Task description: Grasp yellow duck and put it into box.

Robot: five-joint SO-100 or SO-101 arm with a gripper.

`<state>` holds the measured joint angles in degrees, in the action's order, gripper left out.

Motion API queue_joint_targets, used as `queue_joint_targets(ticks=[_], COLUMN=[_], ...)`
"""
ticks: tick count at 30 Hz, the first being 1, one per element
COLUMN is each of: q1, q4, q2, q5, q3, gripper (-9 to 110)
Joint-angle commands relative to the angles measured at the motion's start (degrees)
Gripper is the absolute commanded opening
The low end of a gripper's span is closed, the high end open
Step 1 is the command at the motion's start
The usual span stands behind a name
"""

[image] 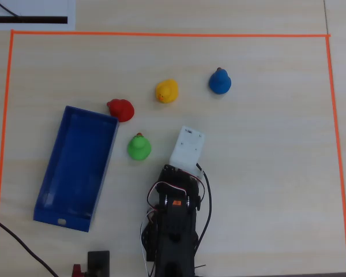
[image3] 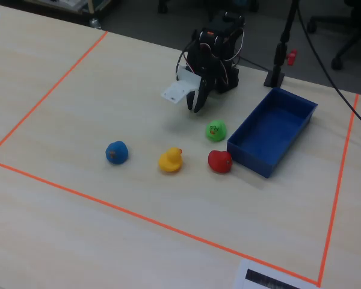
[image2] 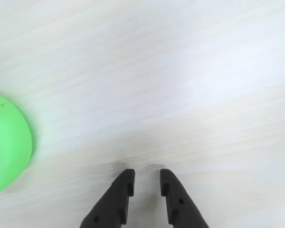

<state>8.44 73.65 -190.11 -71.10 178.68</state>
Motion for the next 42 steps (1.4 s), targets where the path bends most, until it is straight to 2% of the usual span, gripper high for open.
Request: queue_joint_targets(ticks=[1, 6, 8, 12, 16, 21, 27, 33, 42], q1=[-0.4, -0.4, -0.4, 0.8, 0.7, -1.9, -4.7, -3.5, -2.3], q4=[1.2, 1.2, 1.0, -2.8, -4.8, -2.0, -2.8, -6.8, -15.1], q2=[0.5, 0.5, 0.5, 2.1, 21.0, 48.9, 79.0, 95.5, 107.2], q5=[-0.1, -0.1, 0.2, -1.8, -2.1, 1.4, 7.0, 7.2, 6.7], q3=[-0.4, -0.4, -0.4, -2.5, -22.6, -53.3, -76.7, -86.1, -86.8], gripper=[5, 4, 0, 2, 27, 37, 44, 46, 46])
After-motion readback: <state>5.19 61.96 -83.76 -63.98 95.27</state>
